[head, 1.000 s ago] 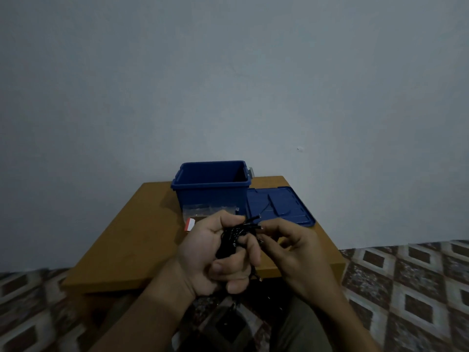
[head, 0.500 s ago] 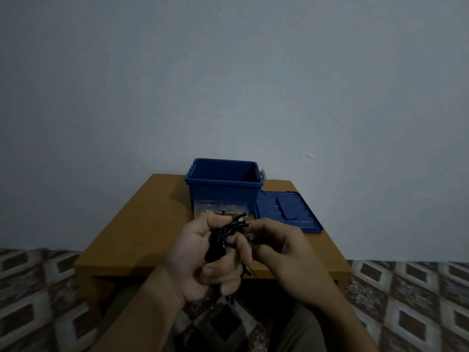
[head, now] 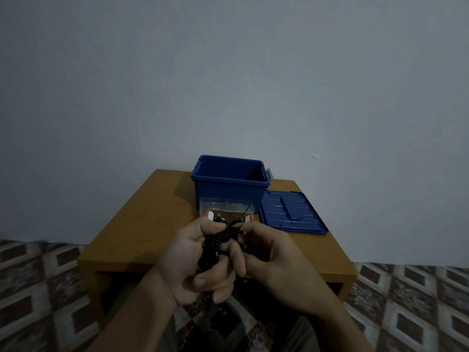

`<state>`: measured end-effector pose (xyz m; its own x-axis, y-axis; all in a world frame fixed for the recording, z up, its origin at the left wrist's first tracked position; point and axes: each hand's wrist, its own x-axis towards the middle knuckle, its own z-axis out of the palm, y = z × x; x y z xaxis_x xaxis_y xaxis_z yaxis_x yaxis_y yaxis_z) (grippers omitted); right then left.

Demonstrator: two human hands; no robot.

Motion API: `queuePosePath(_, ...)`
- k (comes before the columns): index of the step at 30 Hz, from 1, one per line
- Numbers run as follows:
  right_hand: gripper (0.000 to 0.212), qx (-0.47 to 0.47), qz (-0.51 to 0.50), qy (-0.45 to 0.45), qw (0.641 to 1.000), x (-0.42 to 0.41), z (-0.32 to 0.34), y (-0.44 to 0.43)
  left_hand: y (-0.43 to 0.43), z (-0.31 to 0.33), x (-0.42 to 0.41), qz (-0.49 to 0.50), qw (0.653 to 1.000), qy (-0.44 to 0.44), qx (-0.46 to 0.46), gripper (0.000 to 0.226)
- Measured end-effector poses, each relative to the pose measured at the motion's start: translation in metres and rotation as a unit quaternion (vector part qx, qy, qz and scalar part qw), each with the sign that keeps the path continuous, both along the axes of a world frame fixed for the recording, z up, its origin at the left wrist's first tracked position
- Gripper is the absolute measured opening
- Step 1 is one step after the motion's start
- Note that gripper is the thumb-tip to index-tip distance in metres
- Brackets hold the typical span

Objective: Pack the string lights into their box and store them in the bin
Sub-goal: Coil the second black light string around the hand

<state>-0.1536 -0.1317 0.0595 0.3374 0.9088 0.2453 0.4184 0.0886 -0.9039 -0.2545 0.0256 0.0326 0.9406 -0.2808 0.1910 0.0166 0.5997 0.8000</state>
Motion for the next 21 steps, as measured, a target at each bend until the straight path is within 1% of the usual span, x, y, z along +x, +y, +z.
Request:
queuePosePath(3, 0.032, -0.013, 0.028, 0.014, 0.999, 0.004, 0.003, -0.002, 0.002, -0.002, 0.0, -0.017, 1.0, -0.004, -0.004, 0.055)
queuePosePath(6, 0.023, -0.008, 0.054, 0.063, 0.996, 0.005, 0.007, -0.003, 0.004, -0.001, 0.0, -0.044, 0.999, -0.012, -0.008, 0.056)
queuePosePath(8, 0.029, -0.002, 0.053, 0.077, 0.996, 0.003, 0.005, -0.001, 0.004, 0.002, 0.002, -0.062, 0.998, -0.027, -0.002, 0.055)
queuePosePath(10, 0.033, -0.001, 0.043, 0.066, 0.997, 0.002, 0.005, 0.002, 0.005, 0.005, 0.004, -0.081, 0.996, -0.046, 0.01, 0.057)
queuePosePath(14, 0.023, 0.017, 0.028, 0.066, 0.997, 0.003, 0.007, 0.006, 0.01, 0.006, 0.006, -0.064, 0.998, -0.021, 0.013, 0.054)
queuePosePath(17, 0.029, 0.02, 0.036, 0.077, 0.996, 0.003, 0.011, 0.008, 0.014, 0.007, 0.006, -0.045, 0.999, 0.002, 0.028, 0.053)
queuePosePath(21, 0.033, -0.004, 0.039, 0.072, 0.997, 0.007, 0.018, 0.009, 0.014, 0.013, 0.006, -0.034, 0.997, 0.033, 0.066, 0.055)
